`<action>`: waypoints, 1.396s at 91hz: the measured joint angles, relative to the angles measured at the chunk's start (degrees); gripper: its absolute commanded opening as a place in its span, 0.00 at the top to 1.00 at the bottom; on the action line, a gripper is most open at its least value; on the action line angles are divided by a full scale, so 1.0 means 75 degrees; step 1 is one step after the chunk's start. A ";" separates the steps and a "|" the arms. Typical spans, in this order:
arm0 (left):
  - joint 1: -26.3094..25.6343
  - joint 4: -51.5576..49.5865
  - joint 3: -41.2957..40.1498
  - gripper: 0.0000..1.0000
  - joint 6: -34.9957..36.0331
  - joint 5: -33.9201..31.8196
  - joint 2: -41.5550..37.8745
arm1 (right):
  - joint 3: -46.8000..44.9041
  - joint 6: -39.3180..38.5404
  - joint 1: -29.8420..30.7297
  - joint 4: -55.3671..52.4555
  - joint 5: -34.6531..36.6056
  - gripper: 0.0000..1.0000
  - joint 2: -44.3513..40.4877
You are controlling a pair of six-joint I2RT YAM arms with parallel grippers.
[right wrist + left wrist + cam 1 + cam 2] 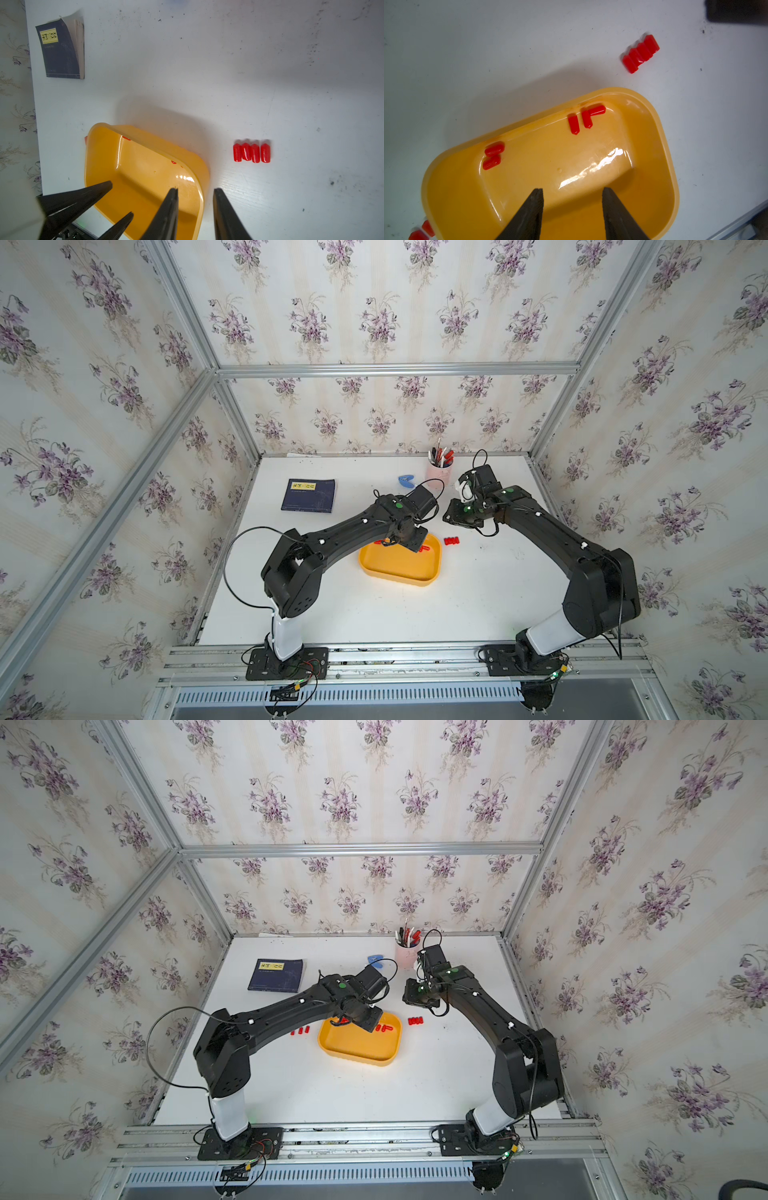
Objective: Take the screw protection sleeves out of the storage box
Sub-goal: Adjust the storage box at the center of the board, then adjust the screw protection sleeve in the storage box.
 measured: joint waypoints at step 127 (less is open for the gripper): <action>0.0181 0.0565 0.0469 0.79 0.0373 0.0117 0.2017 | -0.0388 -0.0283 -0.0114 0.0192 -0.0020 0.67 0.0271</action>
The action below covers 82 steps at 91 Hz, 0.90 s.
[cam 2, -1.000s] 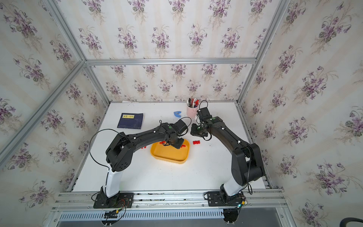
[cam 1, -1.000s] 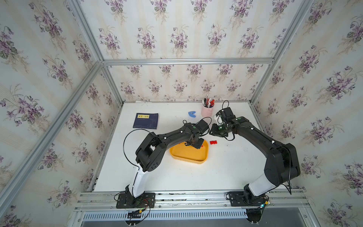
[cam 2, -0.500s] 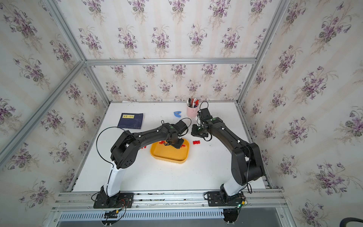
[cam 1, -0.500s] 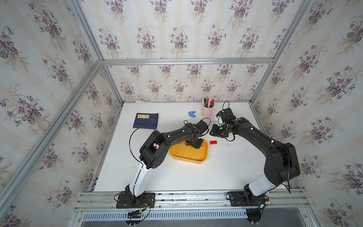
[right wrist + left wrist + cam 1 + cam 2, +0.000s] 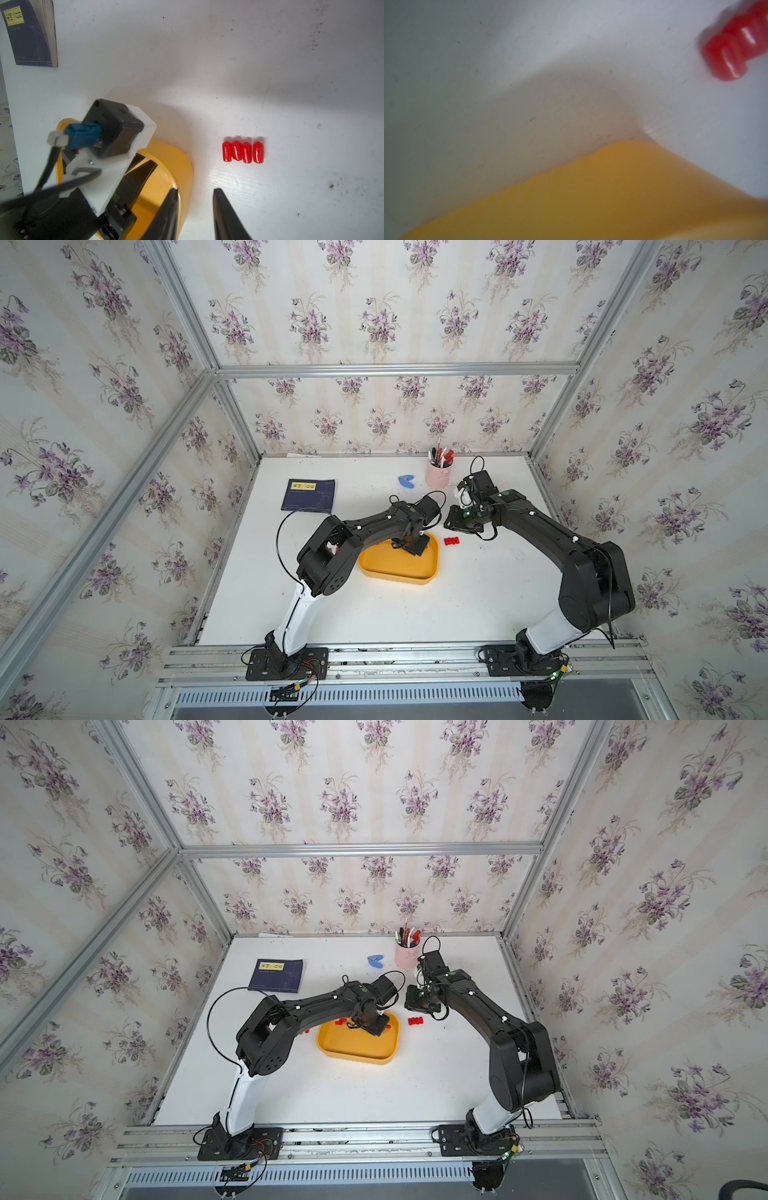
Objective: Take the screw protection sleeves out of the storage box
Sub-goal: Adjust the screw protection sleeve in the storage box.
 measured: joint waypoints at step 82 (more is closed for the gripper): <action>0.0326 -0.0052 -0.0810 0.84 0.2192 0.0332 -0.1154 | -0.0160 0.0003 -0.0006 0.0114 -0.0207 0.67 -0.0309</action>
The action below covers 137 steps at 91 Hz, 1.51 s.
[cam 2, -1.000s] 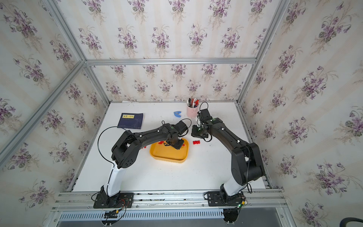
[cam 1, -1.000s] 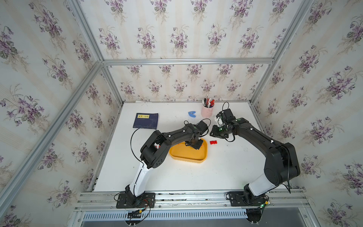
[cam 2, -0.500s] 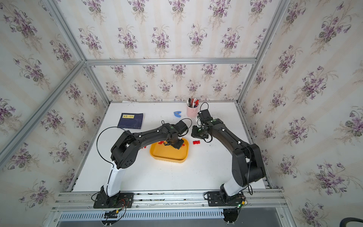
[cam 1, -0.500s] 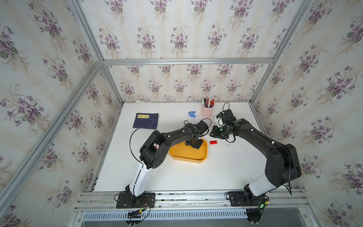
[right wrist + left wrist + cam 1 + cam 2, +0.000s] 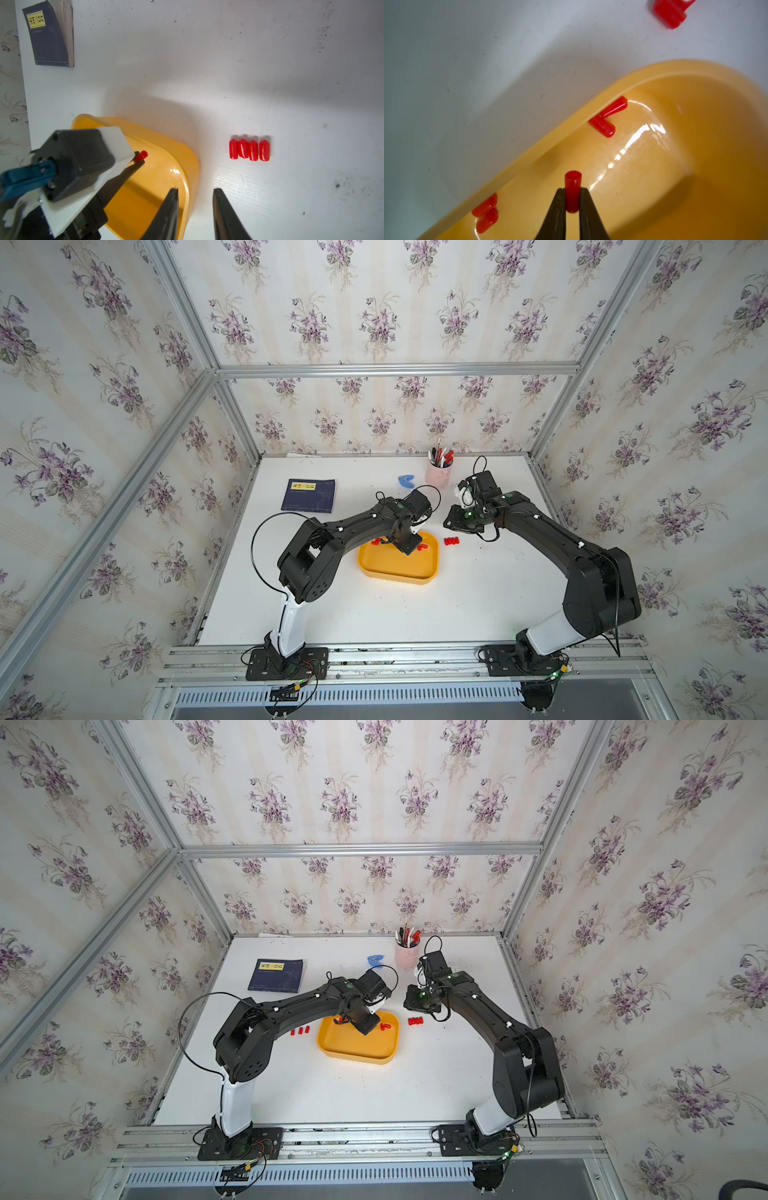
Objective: Take the screw protection sleeves out of the storage box
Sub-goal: Adjust the screw protection sleeve in the storage box, then pick up the screw protection sleeve from the storage box.
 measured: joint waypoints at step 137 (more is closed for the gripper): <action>0.1906 0.0187 -0.1781 0.37 -0.1075 0.0411 -0.4243 | 0.0903 -0.3325 0.2095 0.0463 -0.0443 0.66 0.0268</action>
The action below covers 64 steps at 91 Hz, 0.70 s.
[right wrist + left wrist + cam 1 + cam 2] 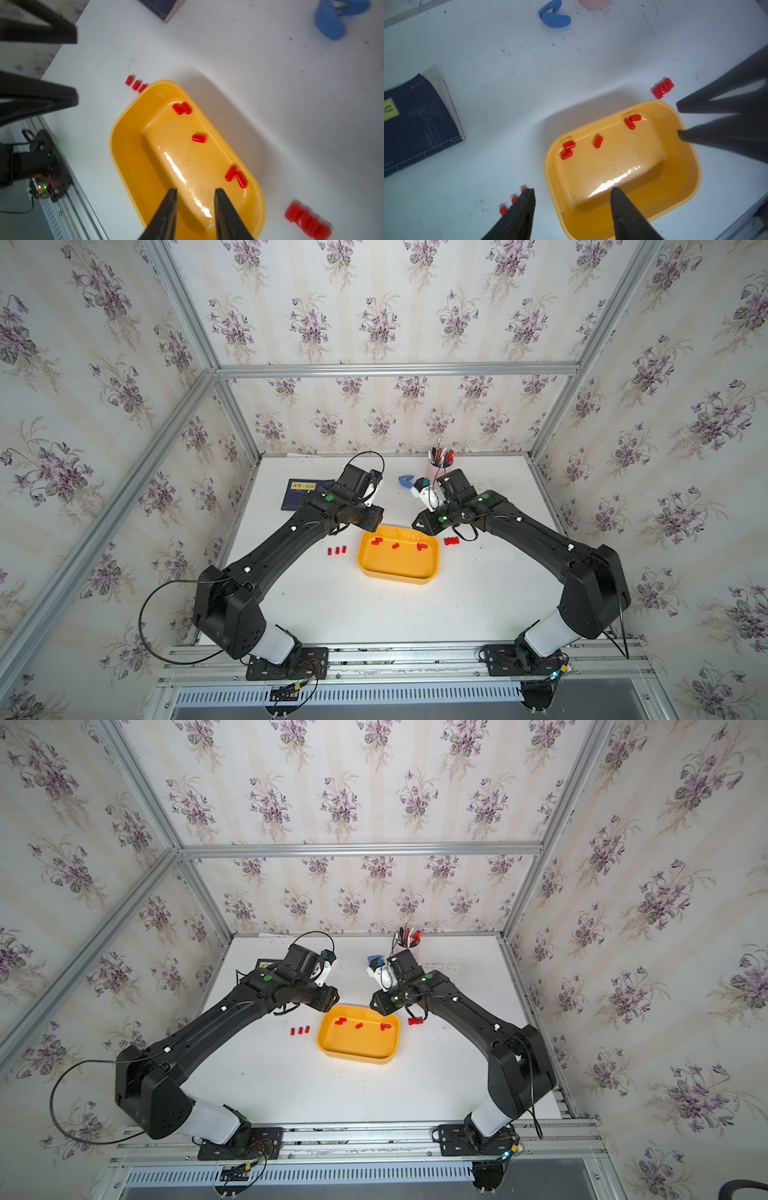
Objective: Take the screw protection sleeves out of the storage box
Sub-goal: Pick up the screw protection sleeve from the storage box.
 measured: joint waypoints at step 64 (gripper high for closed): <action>0.1291 -0.0181 -0.1632 0.36 -0.1472 0.0443 -0.1915 | 0.2084 -0.4418 0.0787 -0.1320 0.0341 0.67 0.2681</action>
